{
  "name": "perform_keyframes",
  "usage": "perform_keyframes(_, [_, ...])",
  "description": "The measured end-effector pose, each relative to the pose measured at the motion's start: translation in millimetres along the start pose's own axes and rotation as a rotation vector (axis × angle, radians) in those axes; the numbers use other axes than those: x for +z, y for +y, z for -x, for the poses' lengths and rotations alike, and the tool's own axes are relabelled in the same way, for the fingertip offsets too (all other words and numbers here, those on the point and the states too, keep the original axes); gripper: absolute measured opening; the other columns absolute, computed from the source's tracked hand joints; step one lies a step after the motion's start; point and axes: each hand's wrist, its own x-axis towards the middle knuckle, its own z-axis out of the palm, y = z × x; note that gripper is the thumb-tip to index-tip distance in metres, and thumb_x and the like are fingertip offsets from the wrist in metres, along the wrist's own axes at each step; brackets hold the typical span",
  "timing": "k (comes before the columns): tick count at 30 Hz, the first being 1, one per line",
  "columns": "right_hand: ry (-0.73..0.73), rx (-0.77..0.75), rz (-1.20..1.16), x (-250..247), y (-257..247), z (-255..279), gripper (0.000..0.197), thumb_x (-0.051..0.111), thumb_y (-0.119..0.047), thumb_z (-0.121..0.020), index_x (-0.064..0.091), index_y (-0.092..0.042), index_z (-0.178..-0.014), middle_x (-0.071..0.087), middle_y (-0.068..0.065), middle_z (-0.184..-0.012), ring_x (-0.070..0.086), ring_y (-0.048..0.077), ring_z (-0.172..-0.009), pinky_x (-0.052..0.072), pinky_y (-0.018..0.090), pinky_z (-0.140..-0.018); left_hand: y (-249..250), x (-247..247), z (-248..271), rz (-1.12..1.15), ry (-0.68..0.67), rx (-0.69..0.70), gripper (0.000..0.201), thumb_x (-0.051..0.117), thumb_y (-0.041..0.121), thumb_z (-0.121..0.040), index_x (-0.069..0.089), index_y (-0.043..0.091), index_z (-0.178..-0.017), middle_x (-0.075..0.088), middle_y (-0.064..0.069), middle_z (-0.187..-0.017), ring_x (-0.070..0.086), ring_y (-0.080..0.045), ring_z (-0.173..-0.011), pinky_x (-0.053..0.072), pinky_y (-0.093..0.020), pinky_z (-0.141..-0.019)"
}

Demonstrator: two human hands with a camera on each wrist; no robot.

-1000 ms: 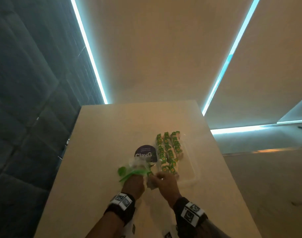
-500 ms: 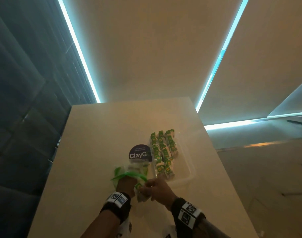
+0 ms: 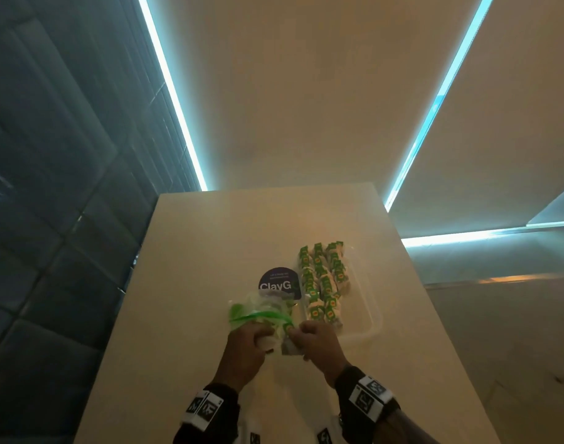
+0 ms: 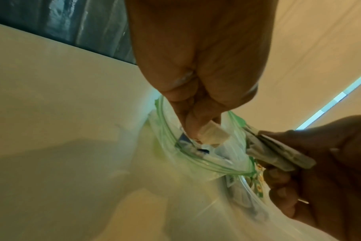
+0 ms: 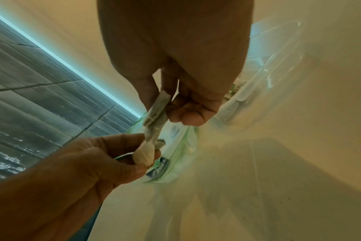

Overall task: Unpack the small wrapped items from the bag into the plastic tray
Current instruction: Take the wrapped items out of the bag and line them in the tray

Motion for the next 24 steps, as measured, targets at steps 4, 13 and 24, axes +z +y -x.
perform_keyframes(4, [0.027, -0.010, -0.063, -3.7, -1.4, 1.7, 0.043, 0.067, -0.032, -0.077, 0.062, 0.011, -0.078, 0.056, 0.012, -0.070, 0.050, 0.018, -0.062, 0.040, 0.027, -0.050, -5.3, -7.3, 10.8, 0.113, 0.056, -0.076, 0.033, 0.077, 0.004, -0.072, 0.075, 0.035, -0.082, 0.071, 0.019, -0.084, 0.069, -0.003, -0.085, 0.055, -0.018, -0.079])
perform_keyframes(13, [-0.104, -0.125, -0.150, -4.3, -5.1, 7.4, 0.020, 0.067, -0.007, -0.088, 0.069, 0.012, -0.082, 0.067, 0.012, -0.095, 0.062, 0.018, -0.079, 0.051, 0.020, -0.067, -0.7, -18.1, 13.7, 0.441, -0.016, -0.186, 0.069, 0.053, -0.033, -0.060, 0.075, 0.029, -0.080, 0.076, 0.007, -0.091, 0.071, -0.008, -0.086, 0.057, -0.022, -0.067])
perform_keyframes(24, [-0.155, -0.024, -0.307, -1.5, -12.9, 15.3, 0.021, 0.066, -0.019, -0.089, 0.068, 0.003, -0.088, 0.065, 0.013, -0.079, 0.061, 0.024, -0.074, 0.051, 0.033, -0.070, 19.5, -20.6, 16.4, 0.658, 0.058, -0.321, 0.009, 0.069, 0.011, -0.087, 0.072, 0.003, -0.084, 0.074, -0.015, -0.073, 0.073, -0.031, -0.068, 0.059, -0.033, -0.061])
